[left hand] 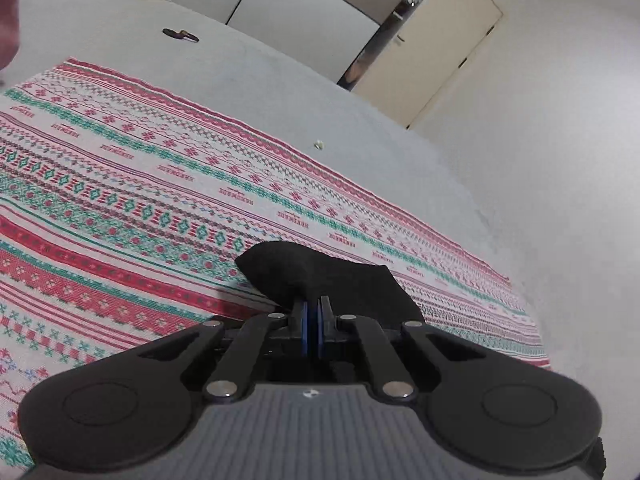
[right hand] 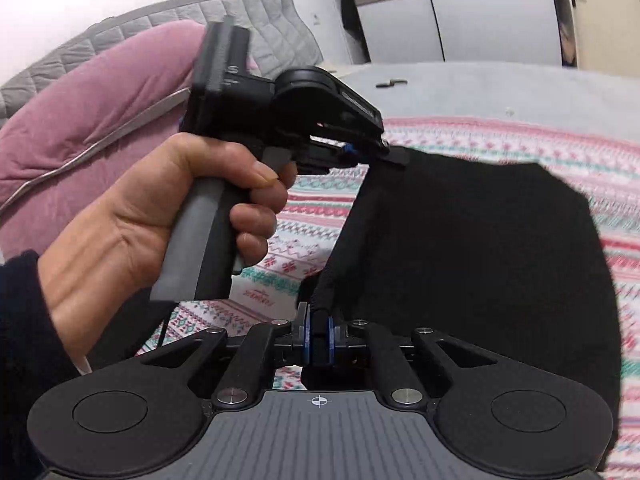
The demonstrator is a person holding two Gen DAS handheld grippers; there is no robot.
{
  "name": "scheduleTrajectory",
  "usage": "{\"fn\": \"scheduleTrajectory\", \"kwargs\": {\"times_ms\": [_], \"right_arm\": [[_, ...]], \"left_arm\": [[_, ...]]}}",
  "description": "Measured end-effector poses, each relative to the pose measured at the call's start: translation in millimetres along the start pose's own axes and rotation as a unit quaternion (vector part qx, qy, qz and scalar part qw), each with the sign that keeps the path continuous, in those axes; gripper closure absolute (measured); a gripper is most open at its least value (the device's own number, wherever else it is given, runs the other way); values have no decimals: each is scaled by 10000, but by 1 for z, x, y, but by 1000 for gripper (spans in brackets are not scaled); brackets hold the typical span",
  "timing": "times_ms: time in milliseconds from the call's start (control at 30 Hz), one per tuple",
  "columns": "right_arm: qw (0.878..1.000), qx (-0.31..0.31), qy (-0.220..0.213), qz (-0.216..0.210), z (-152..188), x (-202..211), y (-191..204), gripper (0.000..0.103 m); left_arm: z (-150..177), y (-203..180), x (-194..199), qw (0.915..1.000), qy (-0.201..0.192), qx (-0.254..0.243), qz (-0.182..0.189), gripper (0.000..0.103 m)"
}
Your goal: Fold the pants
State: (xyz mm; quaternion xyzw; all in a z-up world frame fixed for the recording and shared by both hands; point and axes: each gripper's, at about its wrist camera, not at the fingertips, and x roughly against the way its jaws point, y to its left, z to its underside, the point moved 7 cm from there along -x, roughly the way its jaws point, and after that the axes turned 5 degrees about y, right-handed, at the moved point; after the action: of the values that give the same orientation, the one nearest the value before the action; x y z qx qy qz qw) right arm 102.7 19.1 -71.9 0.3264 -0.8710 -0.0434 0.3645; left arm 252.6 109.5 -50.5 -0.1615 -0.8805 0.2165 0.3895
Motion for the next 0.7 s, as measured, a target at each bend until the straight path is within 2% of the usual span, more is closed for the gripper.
{"fn": "scheduleTrajectory", "kwargs": {"times_ms": [67, 200, 300, 367, 400, 433, 500, 600, 700], "right_arm": [[10000, 38, 6, 37, -1, -8, 8, 96], [9991, 90, 298, 277, 11, -21, 12, 93], [9987, -109, 406, 271, 16, -29, 8, 86], [9985, -237, 501, -33, 11, -21, 6, 71], [9977, -295, 556, -264, 6, -14, 7, 56], [9970, -341, 551, -424, 3, -3, 5, 49], [9968, -340, 442, -572, -5, 24, -7, 48], [9982, -378, 301, -362, -18, 58, -45, 48], [9981, -550, 150, 245, -28, 76, -103, 48]], "left_arm": [[1, 4, 3, 10000, -26, -17, -61, 77], [14, 20, 2, 9995, 104, 99, -268, 75], [20, 23, 4, 9991, 191, 174, -346, 64], [23, 26, 10, 9990, 174, 254, -310, 51], [25, 22, 18, 9991, 142, 250, -320, 49], [25, 20, 23, 9990, 125, 238, -352, 46], [29, 12, 39, 9985, 113, 235, -481, 44], [37, 4, 50, 9973, 163, 346, -629, 44], [53, -4, 52, 9954, 258, 415, -825, 42]]}}
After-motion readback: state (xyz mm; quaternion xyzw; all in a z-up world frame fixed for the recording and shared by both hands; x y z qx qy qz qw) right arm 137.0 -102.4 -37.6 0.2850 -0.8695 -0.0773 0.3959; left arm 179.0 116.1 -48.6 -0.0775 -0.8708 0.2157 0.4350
